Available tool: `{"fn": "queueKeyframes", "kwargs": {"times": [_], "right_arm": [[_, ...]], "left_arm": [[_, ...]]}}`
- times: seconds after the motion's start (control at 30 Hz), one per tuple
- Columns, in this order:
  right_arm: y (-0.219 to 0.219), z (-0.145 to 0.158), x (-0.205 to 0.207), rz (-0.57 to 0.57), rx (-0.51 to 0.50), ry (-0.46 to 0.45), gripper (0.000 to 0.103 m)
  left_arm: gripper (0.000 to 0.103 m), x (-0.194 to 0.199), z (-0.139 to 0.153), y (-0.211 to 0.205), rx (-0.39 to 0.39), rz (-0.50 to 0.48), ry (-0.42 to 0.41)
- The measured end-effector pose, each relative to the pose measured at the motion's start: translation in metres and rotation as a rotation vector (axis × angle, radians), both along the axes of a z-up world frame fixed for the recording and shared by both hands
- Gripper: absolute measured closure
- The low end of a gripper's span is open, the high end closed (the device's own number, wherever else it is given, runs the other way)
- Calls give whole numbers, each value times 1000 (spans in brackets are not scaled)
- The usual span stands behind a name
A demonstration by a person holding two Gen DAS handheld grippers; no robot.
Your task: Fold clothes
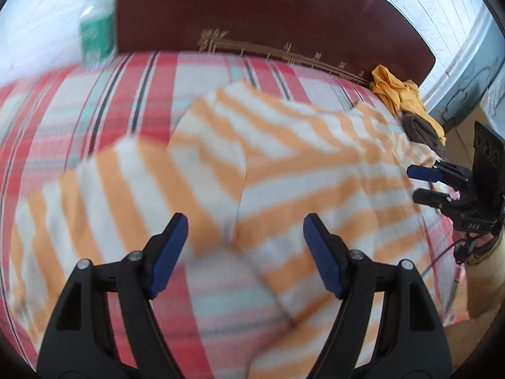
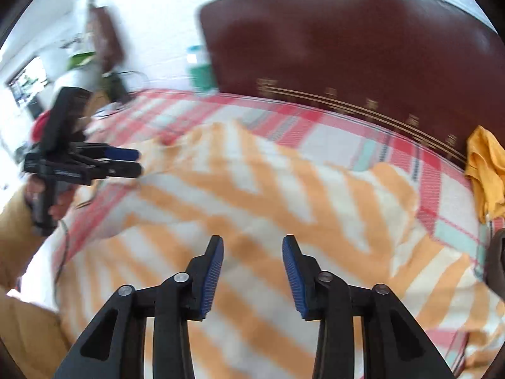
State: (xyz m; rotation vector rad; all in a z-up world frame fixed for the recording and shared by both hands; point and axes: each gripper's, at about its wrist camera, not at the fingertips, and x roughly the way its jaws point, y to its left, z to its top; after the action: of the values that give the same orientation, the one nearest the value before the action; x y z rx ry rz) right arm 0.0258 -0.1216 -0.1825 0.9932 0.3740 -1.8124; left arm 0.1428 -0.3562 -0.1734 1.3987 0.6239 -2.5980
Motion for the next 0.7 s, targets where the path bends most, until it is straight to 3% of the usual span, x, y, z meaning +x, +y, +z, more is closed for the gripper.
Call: {"fn": "queueKeyframes", "kwargs": {"times": [0.13, 0.27, 0.37, 0.43, 0.47, 0.5, 0.53, 0.6, 0.7], "right_arm": [[10, 8, 37, 34, -68, -42, 50], [20, 17, 73, 67, -136, -83, 50], [32, 18, 82, 10, -176, -121, 49], [41, 20, 86, -29, -194, -139, 49], [45, 21, 89, -48, -197, -139, 42], [50, 21, 91, -63, -199, -139, 36], [55, 22, 92, -75, -200, -138, 32], [64, 22, 94, -94, -204, -143, 32], [73, 21, 96, -111, -188, -141, 32]], "left_arm": [[27, 30, -23, -1, 173, 58, -28], [27, 17, -33, 5, 250, 87, 8], [27, -1, -35, 3, 230, 155, 41], [28, -7, -36, -8, 273, 237, 73], [46, -8, -36, -14, 274, 273, 84], [78, -9, -37, -22, 266, 313, 77], [90, -10, -41, -31, 267, 343, 59], [94, -8, -45, -44, 325, 368, 76], [95, -12, -20, -49, 197, 363, 119]]}}
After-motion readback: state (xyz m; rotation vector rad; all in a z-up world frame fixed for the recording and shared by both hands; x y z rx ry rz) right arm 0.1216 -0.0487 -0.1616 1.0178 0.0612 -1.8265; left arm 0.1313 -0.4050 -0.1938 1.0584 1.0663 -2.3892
